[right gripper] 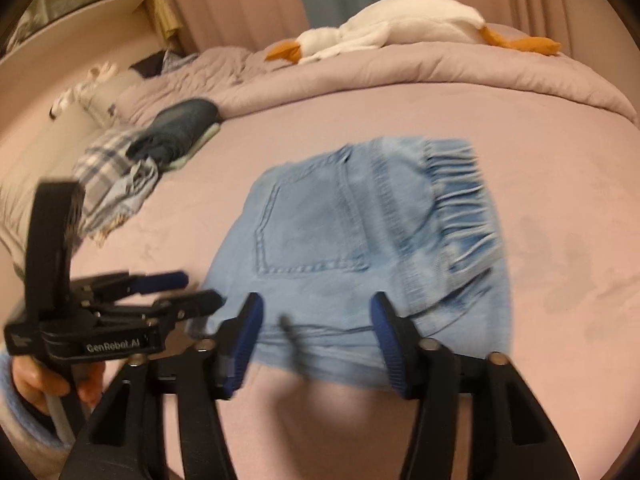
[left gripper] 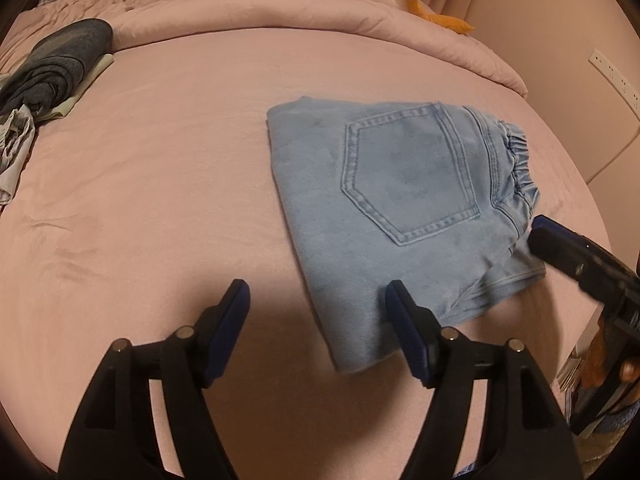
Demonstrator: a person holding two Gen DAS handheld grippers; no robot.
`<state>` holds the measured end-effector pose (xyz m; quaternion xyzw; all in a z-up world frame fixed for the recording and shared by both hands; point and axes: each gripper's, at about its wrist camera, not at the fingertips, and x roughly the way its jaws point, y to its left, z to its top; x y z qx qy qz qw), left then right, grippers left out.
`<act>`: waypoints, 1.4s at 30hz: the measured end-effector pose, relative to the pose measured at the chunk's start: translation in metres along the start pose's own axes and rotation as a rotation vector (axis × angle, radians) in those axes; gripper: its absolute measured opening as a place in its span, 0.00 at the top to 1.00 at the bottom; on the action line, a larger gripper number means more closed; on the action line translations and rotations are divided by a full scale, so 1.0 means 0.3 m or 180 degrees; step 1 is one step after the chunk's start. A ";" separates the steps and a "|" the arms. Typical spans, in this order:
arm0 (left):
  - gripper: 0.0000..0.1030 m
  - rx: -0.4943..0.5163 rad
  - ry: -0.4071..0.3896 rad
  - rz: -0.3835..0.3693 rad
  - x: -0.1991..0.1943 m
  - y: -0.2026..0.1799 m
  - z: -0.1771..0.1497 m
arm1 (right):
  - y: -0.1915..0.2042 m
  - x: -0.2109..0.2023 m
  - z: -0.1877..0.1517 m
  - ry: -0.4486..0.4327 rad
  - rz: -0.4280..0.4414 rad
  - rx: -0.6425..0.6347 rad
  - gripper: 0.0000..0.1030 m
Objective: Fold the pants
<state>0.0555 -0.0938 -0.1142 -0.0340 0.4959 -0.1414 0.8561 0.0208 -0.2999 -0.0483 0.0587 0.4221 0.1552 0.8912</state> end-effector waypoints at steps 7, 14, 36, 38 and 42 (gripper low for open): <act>0.21 -0.0135 -0.0049 -0.0076 -0.006 0.028 0.020 | -0.123 -0.033 0.019 -0.0079 -0.0115 0.0442 0.35; 0.10 -0.0264 -0.0157 -0.0245 -0.014 0.038 0.052 | -0.216 -0.024 0.013 0.0019 -0.0073 0.0807 0.26; 0.01 -0.0158 0.0209 -0.0212 0.118 0.031 0.128 | -0.323 0.071 0.052 0.0722 0.0203 0.0919 0.23; 0.01 -0.0185 0.0229 -0.0230 0.127 0.037 0.129 | -0.337 0.075 0.055 0.0779 0.0230 0.0956 0.23; 0.01 -0.0212 0.0243 -0.0255 0.136 0.045 0.133 | -0.357 0.074 0.058 0.0813 0.0247 0.0986 0.23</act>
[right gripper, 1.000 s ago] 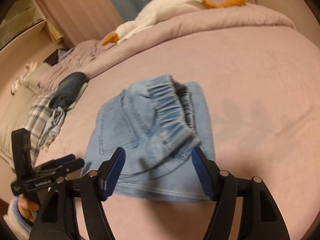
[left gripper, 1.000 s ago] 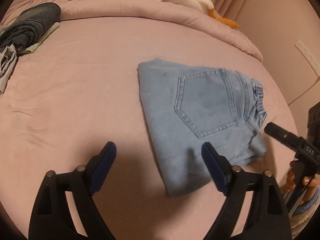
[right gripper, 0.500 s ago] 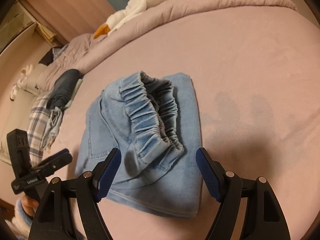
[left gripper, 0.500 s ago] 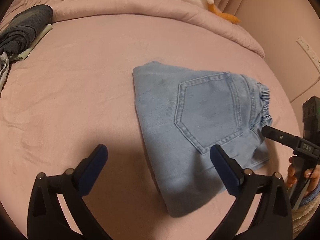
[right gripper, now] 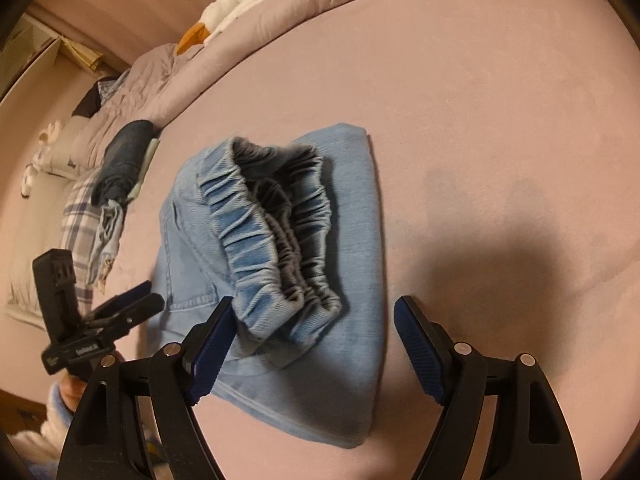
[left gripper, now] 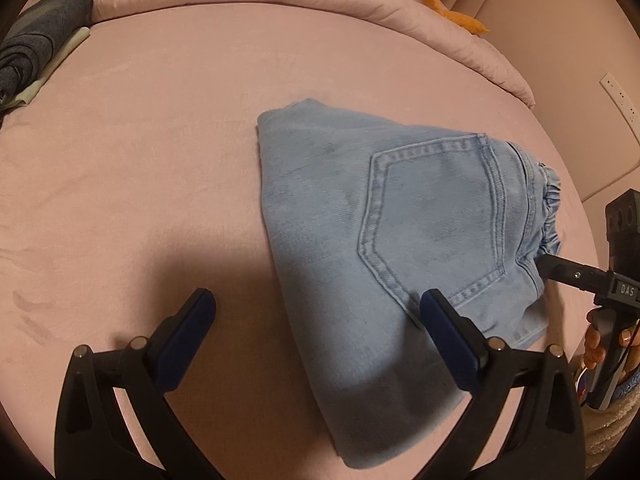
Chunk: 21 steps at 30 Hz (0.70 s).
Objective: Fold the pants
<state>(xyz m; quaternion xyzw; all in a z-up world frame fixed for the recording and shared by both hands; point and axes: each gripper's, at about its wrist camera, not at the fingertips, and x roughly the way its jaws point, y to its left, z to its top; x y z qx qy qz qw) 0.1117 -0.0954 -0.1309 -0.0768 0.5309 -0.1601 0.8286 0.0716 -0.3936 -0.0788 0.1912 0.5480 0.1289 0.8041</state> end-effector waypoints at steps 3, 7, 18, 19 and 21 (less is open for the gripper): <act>0.01 -0.0013 0.0008 -0.0055 0.004 0.004 0.004 | 0.002 -0.004 0.005 0.0029 0.0018 -0.0013 0.23; 0.01 0.0008 0.0007 -0.0154 0.010 -0.004 0.010 | -0.005 -0.002 0.011 0.0053 0.0030 -0.0015 0.23; 0.01 0.0072 0.0009 -0.0337 0.029 -0.034 0.025 | 0.050 0.080 0.060 0.0132 0.0112 -0.0163 0.11; 0.01 0.0092 0.0013 -0.0343 0.031 -0.039 0.026 | 0.057 0.085 0.063 0.0132 0.0092 -0.0207 0.11; 0.01 0.0142 0.0021 -0.0352 0.039 -0.054 0.030 | 0.069 0.096 0.069 0.0131 0.0081 -0.0266 0.10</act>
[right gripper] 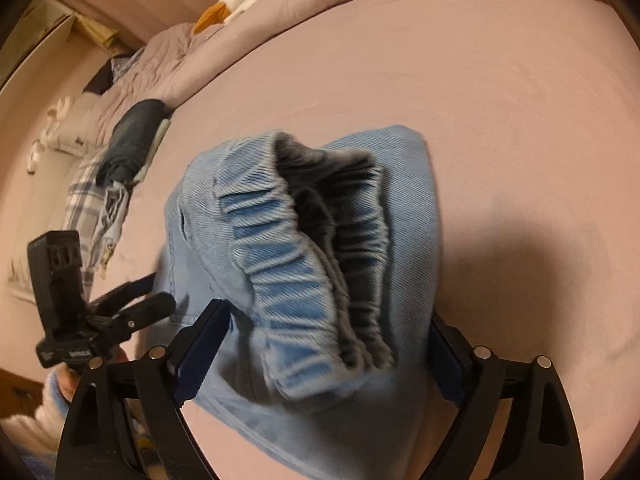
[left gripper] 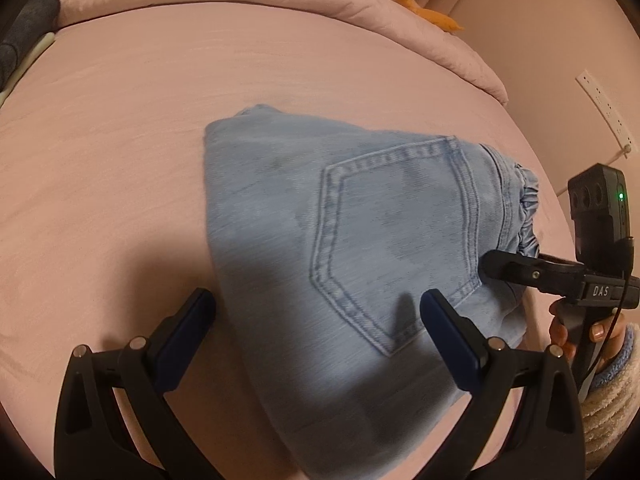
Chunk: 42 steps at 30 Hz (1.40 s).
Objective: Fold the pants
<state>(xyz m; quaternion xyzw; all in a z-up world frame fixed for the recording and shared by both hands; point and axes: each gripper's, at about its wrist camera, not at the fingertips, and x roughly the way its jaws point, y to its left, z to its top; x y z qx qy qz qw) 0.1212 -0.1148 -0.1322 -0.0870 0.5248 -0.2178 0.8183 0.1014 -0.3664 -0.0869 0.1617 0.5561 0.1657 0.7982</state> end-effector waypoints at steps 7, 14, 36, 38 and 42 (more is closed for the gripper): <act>0.01 0.0095 0.0033 0.0032 0.027 -0.029 0.013 | 0.026 0.017 0.004 -0.0012 -0.0125 -0.0117 0.10; 0.02 0.0119 0.0034 0.0092 0.033 -0.044 0.023 | 0.053 0.022 -0.001 -0.0136 -0.0241 -0.0190 0.12; 0.20 0.0127 -0.0429 0.0216 -0.126 -0.068 0.025 | 0.207 -0.113 -0.051 -0.0814 -0.0434 -0.0536 0.52; 0.20 0.0089 -0.0490 0.0247 -0.155 -0.047 0.021 | 0.232 -0.112 -0.047 -0.0835 -0.0419 -0.0596 0.52; 0.20 0.0046 -0.0599 0.0331 -0.210 -0.004 0.011 | 0.296 -0.110 -0.033 -0.0893 -0.0371 -0.0722 0.52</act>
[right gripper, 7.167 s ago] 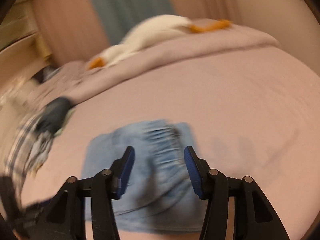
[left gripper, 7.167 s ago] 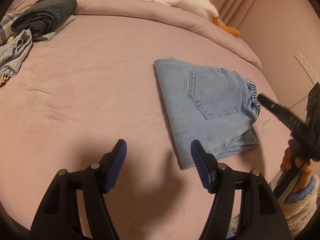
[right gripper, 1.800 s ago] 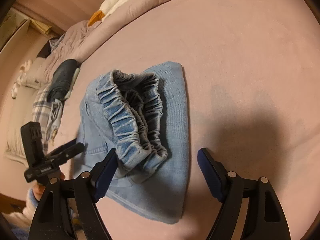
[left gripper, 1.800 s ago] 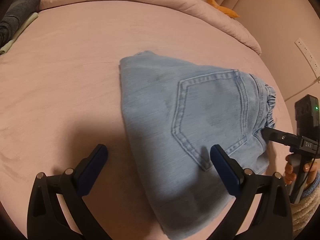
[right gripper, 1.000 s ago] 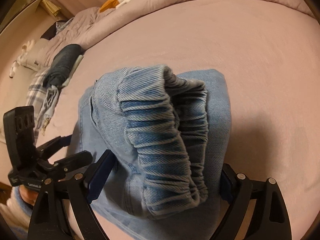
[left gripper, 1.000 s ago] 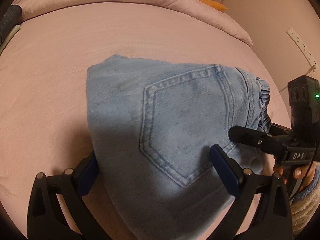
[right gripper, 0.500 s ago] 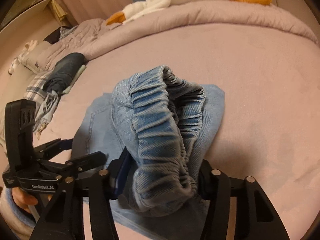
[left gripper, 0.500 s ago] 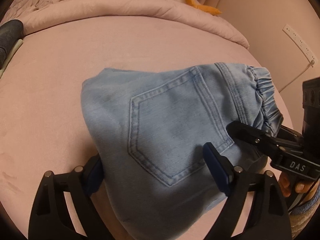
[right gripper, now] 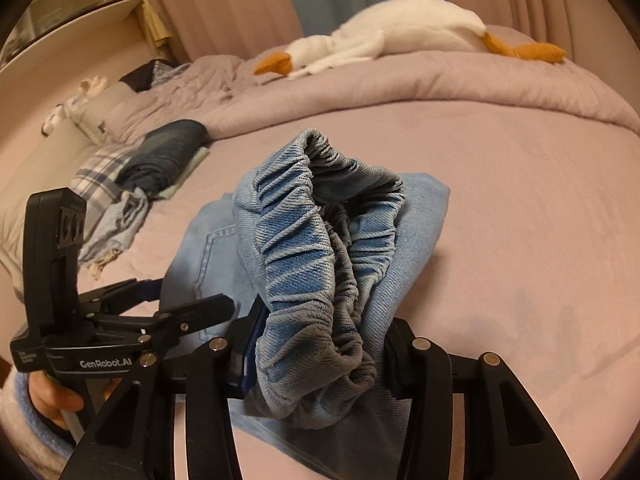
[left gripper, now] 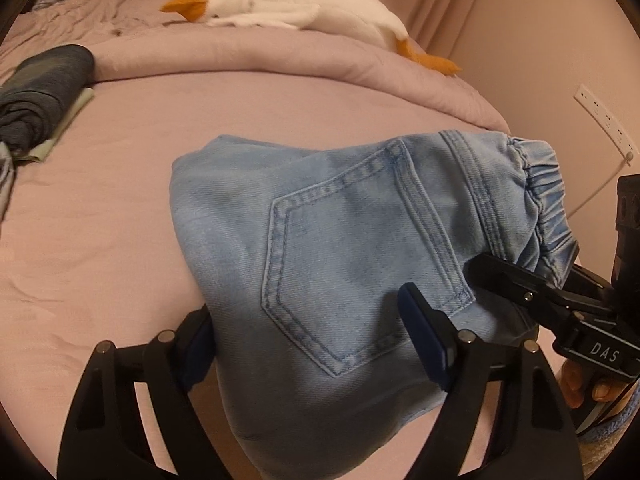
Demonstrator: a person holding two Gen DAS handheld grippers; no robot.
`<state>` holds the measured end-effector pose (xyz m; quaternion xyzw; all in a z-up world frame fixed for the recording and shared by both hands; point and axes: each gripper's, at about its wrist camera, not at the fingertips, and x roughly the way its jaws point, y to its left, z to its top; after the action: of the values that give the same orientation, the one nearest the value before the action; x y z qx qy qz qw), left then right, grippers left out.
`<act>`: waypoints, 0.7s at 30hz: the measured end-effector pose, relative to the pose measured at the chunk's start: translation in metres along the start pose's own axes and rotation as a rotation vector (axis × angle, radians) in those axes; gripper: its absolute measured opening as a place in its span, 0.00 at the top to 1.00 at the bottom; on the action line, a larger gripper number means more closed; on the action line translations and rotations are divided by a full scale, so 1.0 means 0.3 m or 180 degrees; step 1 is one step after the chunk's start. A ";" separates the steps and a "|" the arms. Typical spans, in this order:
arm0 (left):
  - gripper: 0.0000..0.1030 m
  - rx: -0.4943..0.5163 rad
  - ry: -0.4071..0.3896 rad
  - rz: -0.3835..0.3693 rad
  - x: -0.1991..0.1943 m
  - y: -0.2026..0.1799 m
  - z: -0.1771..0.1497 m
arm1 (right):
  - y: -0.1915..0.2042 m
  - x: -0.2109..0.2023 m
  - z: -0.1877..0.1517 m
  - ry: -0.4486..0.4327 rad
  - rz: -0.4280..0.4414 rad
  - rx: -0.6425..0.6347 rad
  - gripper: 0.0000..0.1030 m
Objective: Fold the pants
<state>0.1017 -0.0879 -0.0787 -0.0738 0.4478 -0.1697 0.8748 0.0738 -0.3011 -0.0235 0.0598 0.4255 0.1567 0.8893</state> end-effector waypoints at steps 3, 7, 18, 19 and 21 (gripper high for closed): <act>0.20 -0.0056 -0.0044 0.0053 -0.024 0.042 0.006 | 0.048 0.012 0.017 -0.0034 0.0035 -0.0108 0.52; 0.20 -0.0155 -0.0092 0.0107 -0.052 0.104 0.015 | 0.111 0.035 0.039 -0.0046 0.0091 -0.0217 0.52; 0.20 -0.0336 -0.0144 0.0284 -0.074 0.271 0.048 | 0.239 0.137 0.098 0.0010 0.0242 -0.0443 0.52; 0.20 -0.0357 -0.0145 0.0296 -0.072 0.288 0.055 | 0.250 0.148 0.104 0.0012 0.0252 -0.0456 0.52; 0.20 -0.0384 -0.0147 0.0315 -0.065 0.312 0.068 | 0.269 0.174 0.118 0.0026 0.0278 -0.0472 0.52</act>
<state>0.1291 0.0058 -0.0782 -0.1080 0.4400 -0.0971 0.8862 0.1138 -0.2067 -0.0204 0.0116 0.4134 0.2266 0.8818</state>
